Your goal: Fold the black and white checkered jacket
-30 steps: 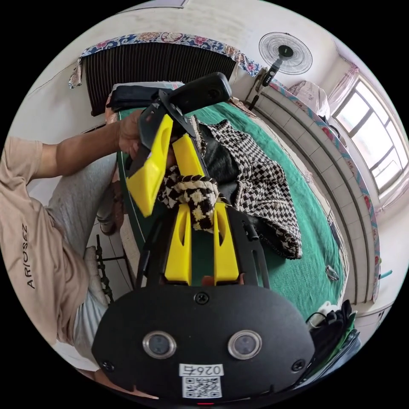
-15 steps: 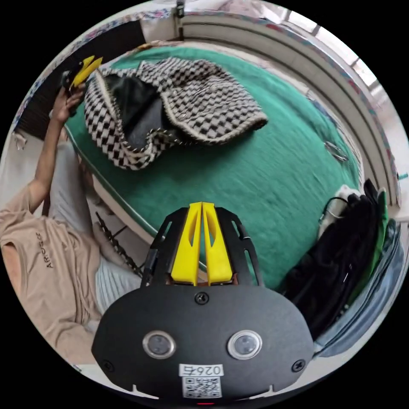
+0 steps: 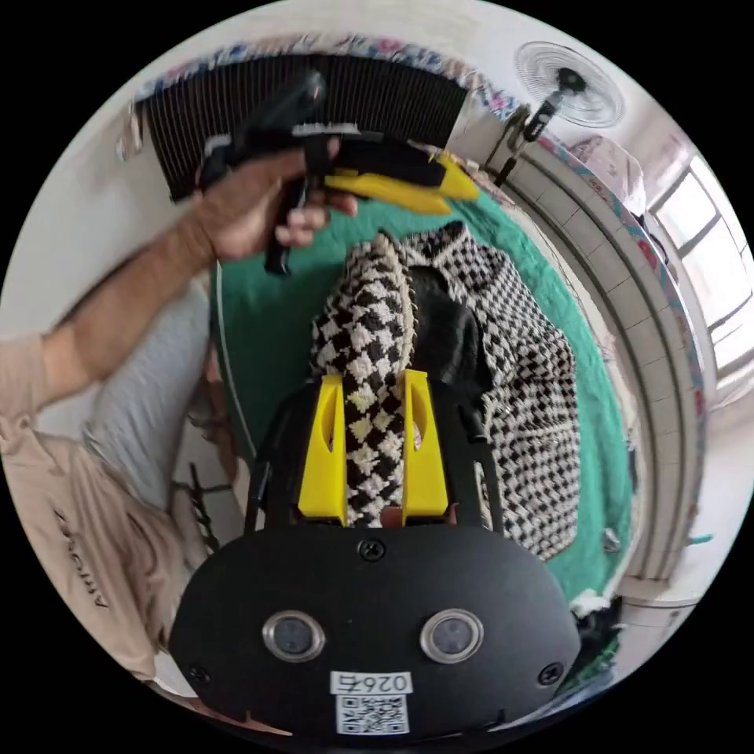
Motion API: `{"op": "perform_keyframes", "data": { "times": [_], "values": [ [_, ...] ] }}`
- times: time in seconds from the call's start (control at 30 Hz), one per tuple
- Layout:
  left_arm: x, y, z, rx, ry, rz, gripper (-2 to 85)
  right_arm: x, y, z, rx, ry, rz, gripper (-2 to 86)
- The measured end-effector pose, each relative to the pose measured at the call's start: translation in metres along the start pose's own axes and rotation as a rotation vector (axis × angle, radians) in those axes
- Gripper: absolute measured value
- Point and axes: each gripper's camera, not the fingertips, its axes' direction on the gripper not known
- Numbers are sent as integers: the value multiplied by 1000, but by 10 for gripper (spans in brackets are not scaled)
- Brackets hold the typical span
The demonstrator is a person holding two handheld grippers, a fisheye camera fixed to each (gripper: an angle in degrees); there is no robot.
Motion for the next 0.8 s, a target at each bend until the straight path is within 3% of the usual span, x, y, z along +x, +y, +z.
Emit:
{"op": "perform_keyframes", "data": {
  "times": [0.07, 0.13, 0.2, 0.27, 0.33, 0.37, 0.43, 0.57, 0.7, 0.8],
  "values": [
    [14, -3, 18, -64, -36, 54, 170, 32, 51, -14, -59, 14, 97, -6],
    [31, -5, 48, -190, -132, 135, 181, 75, 121, -15, -115, -236, 273, -11],
    [41, -4, 76, -298, -218, 186, 194, 98, 169, -17, -118, -347, 408, -12],
    [45, 2, 113, -469, -312, 216, 196, 117, 208, -27, -41, -368, 566, -9],
    [42, 22, 176, -842, -337, 247, 119, 137, 244, -51, 132, -316, 723, -4],
    [43, 27, 186, -892, -355, 264, 105, 141, 248, -57, 182, -307, 739, -3],
    [59, 28, 200, -932, -389, 360, 62, 148, 237, -65, 332, -314, 719, 17],
    [62, 29, 190, -926, -337, 374, 45, 142, 154, -34, 289, -428, 506, 48],
    [50, 20, 165, -864, -161, 309, 41, 114, 38, 44, 111, -548, 305, 113],
    [37, 13, 157, -788, -91, 232, 44, 95, -21, 128, -167, -690, 203, 125]
  ]
}}
